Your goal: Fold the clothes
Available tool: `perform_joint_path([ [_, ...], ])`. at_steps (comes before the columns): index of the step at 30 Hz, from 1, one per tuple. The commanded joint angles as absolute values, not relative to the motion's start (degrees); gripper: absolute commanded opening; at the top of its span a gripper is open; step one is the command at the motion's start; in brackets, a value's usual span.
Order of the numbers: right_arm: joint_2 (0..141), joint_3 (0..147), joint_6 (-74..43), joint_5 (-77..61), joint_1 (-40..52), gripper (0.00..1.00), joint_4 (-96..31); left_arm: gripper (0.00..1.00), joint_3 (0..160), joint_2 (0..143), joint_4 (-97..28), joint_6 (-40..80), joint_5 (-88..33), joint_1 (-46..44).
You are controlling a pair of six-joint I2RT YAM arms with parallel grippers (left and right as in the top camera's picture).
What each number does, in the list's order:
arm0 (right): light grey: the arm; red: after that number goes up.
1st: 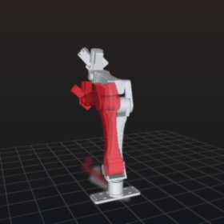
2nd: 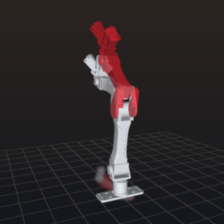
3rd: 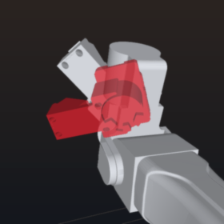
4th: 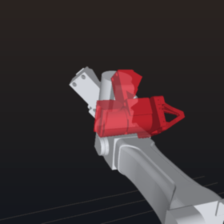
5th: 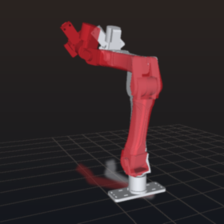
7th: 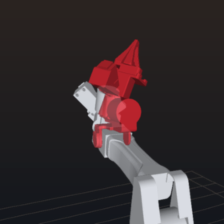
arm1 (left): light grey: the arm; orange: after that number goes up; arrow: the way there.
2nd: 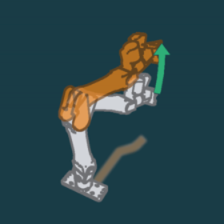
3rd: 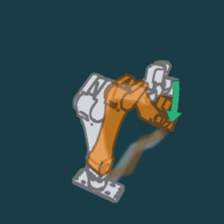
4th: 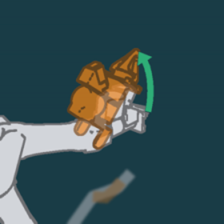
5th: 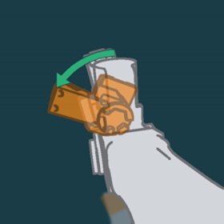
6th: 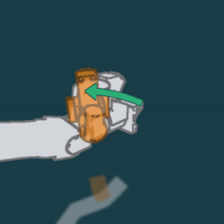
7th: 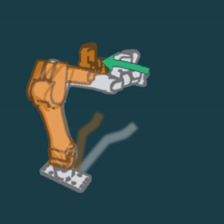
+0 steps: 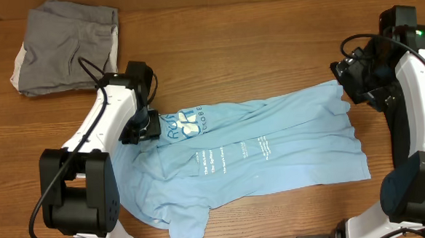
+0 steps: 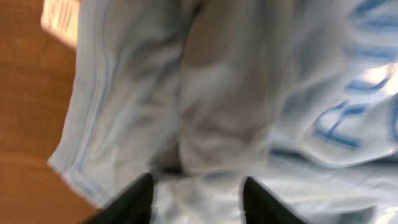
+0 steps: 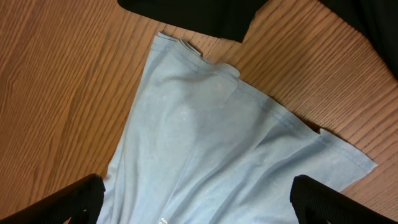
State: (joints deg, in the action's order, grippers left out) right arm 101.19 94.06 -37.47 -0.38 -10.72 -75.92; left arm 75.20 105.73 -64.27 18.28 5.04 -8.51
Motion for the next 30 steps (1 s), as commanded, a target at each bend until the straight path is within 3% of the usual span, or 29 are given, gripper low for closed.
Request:
perform_joint_path([
  [1, 100.0, 94.1, -37.5, 0.4, -10.5, 1.0, -75.8, 0.56, 76.5, 104.2, -62.2, 16.7, 2.4, -8.1],
  [6, 100.0, 94.1, -37.5, 0.4, -10.5, 1.0, -75.8, 0.65, 76.5, 104.9, -60.2, 16.8, 0.4, -8.1],
  [17, 100.0, 94.1, -37.5, 0.4, -10.5, 1.0, -76.0, 0.6, 76.5, 108.1, -57.3, 19.7, 6.3, -7.9],
  [30, 100.0, 94.1, -37.5, 0.4, -10.5, 1.0, -75.9, 0.54, 76.5, 109.0, -54.9, 19.8, 4.4, -7.9],
])
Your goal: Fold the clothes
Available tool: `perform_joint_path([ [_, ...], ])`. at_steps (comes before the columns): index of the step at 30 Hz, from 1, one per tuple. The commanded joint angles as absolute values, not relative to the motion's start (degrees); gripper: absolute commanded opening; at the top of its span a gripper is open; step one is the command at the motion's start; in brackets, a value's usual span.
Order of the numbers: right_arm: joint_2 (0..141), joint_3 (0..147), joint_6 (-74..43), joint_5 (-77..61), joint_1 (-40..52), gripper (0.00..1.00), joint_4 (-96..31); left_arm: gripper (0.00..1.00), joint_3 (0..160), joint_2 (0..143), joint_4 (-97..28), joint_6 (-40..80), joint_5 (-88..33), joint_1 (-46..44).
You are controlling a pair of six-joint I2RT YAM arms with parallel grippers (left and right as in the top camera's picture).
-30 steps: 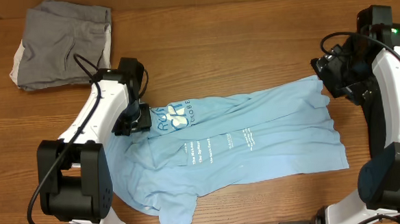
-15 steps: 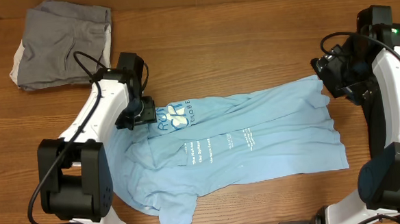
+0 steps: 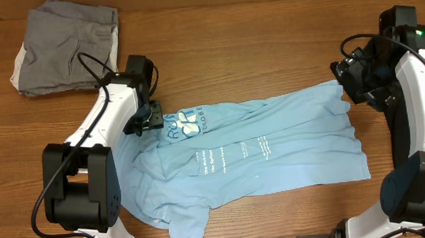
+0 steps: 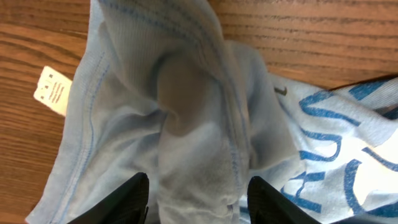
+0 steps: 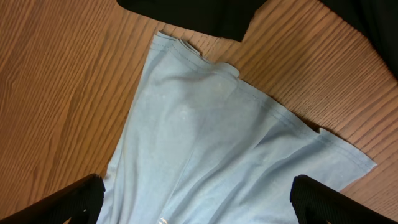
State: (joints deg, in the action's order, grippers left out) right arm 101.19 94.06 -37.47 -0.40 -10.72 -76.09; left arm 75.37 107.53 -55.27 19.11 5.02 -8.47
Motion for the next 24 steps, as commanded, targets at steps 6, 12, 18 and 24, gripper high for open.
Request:
perform_joint_path([
  [6, 100.0, 94.1, -37.5, 0.4, -10.5, 1.0, -75.9, 0.56, 76.5, 111.4, -54.8, 19.4, 4.3, -8.0],
  [12, 100.0, 94.1, -37.5, 0.4, -10.5, 1.0, -75.9, 0.47, 76.5, 113.1, -55.3, 19.5, 5.1, -7.9],
  [18, 100.0, 94.1, -37.5, 0.4, -10.5, 1.0, -75.9, 0.36, 77.6, 112.7, -59.0, 23.4, 14.2, -7.9],
  [24, 100.0, 94.1, -37.5, 0.4, -10.5, 1.0, -75.9, 0.24, 79.6, 112.7, -63.7, 26.1, 18.3, -7.8],
])
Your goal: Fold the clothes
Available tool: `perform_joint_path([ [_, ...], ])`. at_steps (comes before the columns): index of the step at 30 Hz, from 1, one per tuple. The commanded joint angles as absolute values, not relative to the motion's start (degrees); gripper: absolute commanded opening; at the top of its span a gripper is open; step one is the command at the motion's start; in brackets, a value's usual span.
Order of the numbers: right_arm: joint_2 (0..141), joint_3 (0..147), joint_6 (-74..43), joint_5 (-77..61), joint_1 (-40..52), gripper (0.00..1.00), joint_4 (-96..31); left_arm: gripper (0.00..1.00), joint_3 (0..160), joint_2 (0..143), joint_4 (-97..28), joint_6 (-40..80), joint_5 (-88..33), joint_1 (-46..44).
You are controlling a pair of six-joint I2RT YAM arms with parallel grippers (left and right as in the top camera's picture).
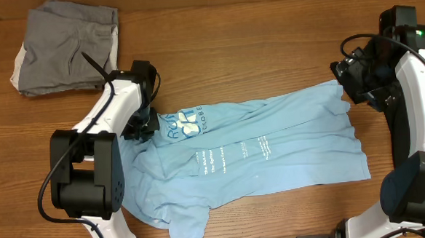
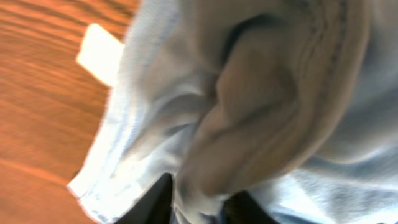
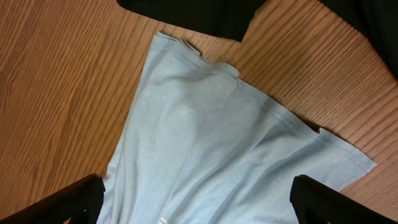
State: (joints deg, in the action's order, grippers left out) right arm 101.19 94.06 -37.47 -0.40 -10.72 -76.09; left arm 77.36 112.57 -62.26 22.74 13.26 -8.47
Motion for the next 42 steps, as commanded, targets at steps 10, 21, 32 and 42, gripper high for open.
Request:
perform_joint_path([
  [10, 100.0, 94.1, -37.5, 0.4, -10.5, 1.0, -76.0, 0.04, 84.2, 112.7, -71.1, 29.5, 24.3, -7.7],
  [21, 100.0, 94.1, -37.5, 0.4, -10.5, 1.0, -76.1, 0.15, 84.2, 112.7, -75.4, 31.0, 25.9, -2.5],
  [32, 100.0, 93.8, -37.5, 0.4, -10.0, 0.96, -76.3, 0.04, 84.4, 112.4, -76.6, 31.6, 21.1, 1.8],
  [42, 100.0, 78.4, -35.6, -1.2, -7.8, 0.23, -61.5, 0.04, 85.0, 103.5, -76.7, 26.5, 8.3, -4.7],
])
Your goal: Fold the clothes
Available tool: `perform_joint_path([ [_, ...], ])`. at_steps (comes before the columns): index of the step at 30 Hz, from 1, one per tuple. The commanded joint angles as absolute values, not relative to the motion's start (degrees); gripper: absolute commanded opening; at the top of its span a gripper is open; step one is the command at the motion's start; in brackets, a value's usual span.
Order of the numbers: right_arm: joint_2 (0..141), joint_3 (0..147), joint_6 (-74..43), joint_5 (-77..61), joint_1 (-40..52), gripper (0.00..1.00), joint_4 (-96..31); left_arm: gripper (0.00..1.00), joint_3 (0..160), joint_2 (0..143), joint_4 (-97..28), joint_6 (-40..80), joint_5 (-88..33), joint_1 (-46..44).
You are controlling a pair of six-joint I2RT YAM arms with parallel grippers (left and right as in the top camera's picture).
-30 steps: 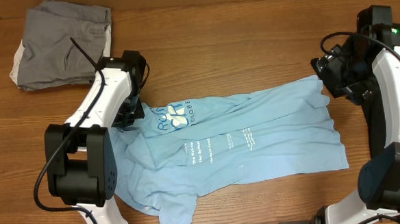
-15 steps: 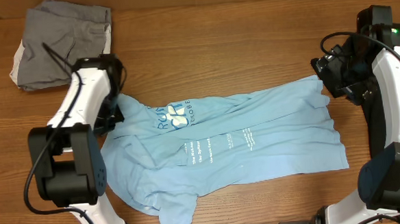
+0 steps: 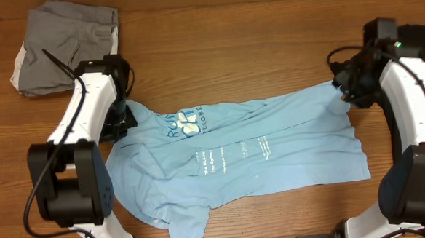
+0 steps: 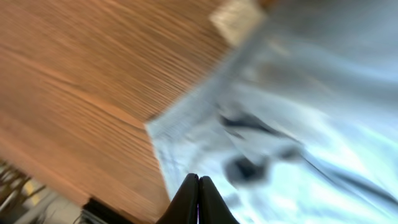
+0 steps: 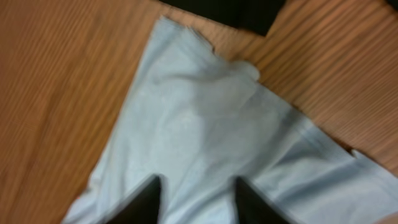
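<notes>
A light blue t-shirt (image 3: 258, 157) with blue print lies spread across the middle of the wooden table, wrinkled, with one sleeve trailing to the front left. My left gripper (image 3: 118, 126) is at its upper left edge by the neck. In the left wrist view the left gripper (image 4: 199, 190) has its fingers pressed together on the shirt's edge (image 4: 186, 143), near the white label (image 4: 236, 18). My right gripper (image 3: 344, 90) is at the shirt's upper right corner. The right wrist view shows the right gripper (image 5: 196, 196) open, straddling the hem corner (image 5: 205, 124).
A folded grey garment (image 3: 66, 46) lies at the table's back left corner. Bare wood (image 3: 230, 45) runs along the back, between the two arms. Both arm bases stand at the table's front corners.
My left gripper has shifted to the left and its fingers have closed. The shirt's neck edge is drawn out to the left with it. My right gripper is lower on the hem corner, fingers nearer together.
My left gripper was open on the shirt beside the print. Then it stood open over the collar, then narrowed on a collar fold. Now it is shut and further left, with the fabric stretched. My right gripper stayed open above the corner until now.
</notes>
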State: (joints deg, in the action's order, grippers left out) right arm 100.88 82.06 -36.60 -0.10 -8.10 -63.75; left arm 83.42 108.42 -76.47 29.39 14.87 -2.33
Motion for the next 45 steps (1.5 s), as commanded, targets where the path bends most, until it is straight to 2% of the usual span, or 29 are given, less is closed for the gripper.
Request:
perform_joint_path([
  [1, 100.0, 77.1, -35.6, -1.6, -7.8, 0.18, -60.2, 0.04, 85.0, 102.9, -77.0, 26.0, 7.4, -5.3],
  [3, 100.0, 75.5, -35.6, -1.8, -7.8, 0.14, -58.7, 0.04, 84.8, 102.4, -77.8, 24.0, 3.8, -6.6],
  [6, 100.2, 73.3, -35.6, -1.8, -7.8, 0.14, -56.6, 0.04, 82.8, 102.7, -77.2, 18.2, -2.6, -8.6],
  [13, 102.2, 71.6, -29.5, -6.2, -7.8, 0.13, -51.5, 0.04, 72.5, 103.1, -66.7, 19.2, -4.7, -9.3],
  [25, 103.9, 71.6, -28.4, -7.1, -7.8, 0.13, -47.4, 0.06, 64.9, 103.1, -56.2, 21.4, -4.3, -7.5],
  [45, 112.3, 71.6, -28.5, -2.1, -7.8, 0.11, -47.3, 0.1, 64.8, 103.9, -55.1, 21.9, 0.6, -5.5],
])
